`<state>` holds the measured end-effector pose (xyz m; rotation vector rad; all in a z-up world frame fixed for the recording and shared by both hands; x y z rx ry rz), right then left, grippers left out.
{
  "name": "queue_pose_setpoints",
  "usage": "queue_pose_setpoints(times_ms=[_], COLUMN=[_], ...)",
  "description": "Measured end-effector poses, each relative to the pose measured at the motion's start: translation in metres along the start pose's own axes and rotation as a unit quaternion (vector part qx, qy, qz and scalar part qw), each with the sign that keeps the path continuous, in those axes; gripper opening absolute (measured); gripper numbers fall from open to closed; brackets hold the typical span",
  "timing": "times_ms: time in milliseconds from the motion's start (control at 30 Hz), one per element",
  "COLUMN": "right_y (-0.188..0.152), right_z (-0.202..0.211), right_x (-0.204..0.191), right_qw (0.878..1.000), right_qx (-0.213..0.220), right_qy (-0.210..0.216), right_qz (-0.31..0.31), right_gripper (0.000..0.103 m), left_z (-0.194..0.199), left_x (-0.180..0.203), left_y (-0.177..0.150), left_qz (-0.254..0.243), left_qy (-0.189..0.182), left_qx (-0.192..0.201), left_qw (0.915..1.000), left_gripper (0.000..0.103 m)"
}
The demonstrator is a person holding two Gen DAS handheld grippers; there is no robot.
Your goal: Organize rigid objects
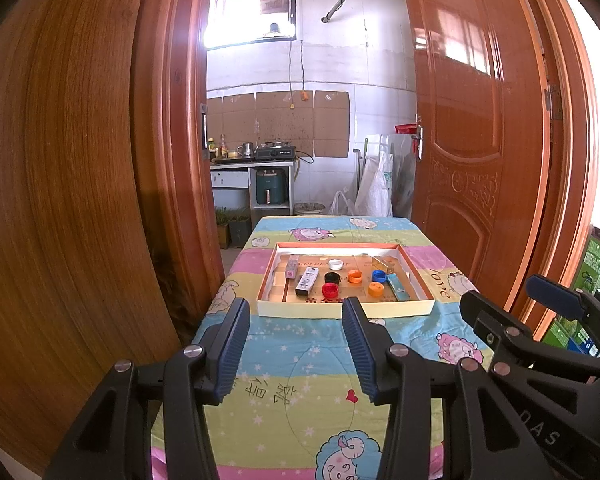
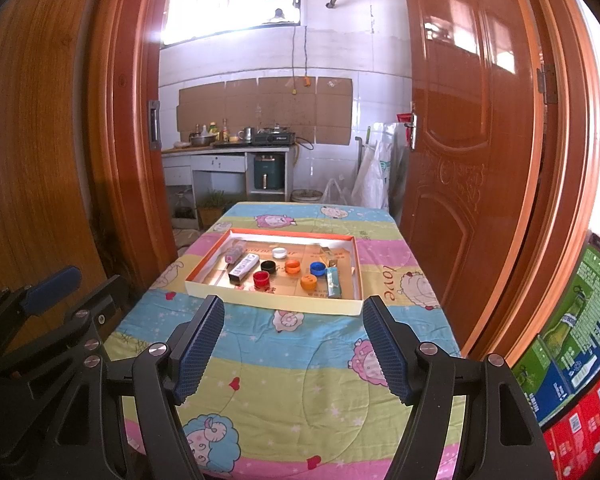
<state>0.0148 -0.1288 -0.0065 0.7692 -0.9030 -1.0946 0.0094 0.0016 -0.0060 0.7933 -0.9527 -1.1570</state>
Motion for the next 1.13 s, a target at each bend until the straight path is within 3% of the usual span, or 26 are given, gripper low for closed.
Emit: queue_pose_setpoints(times_ms=[1133], right_y=[-0.0008], right_z=[0.0027], right_x=[0.0000], right_qw=[1.000], right_qx=[0.000], right_qy=[0.000], right_qz=[-0.002], right_gripper=[0.074], left_z=[0.0035], left_x=[-0.0007], left_y=[-0.0031], left_qz=[-0.002], left_qy=[-0.004], left_qx=[-0.001], left_qw=[1.0000], left_gripper=[0.048])
Point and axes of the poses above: each gripper's, at about its wrist camera, not at the fingertips, and z roughly against the way its jaws point, x to its right, y to its top, the point moved 4 cm from there along -z, roughly the way its jaws point, and after that the axes turned 14 degrees about z, right-handed, at the moved point
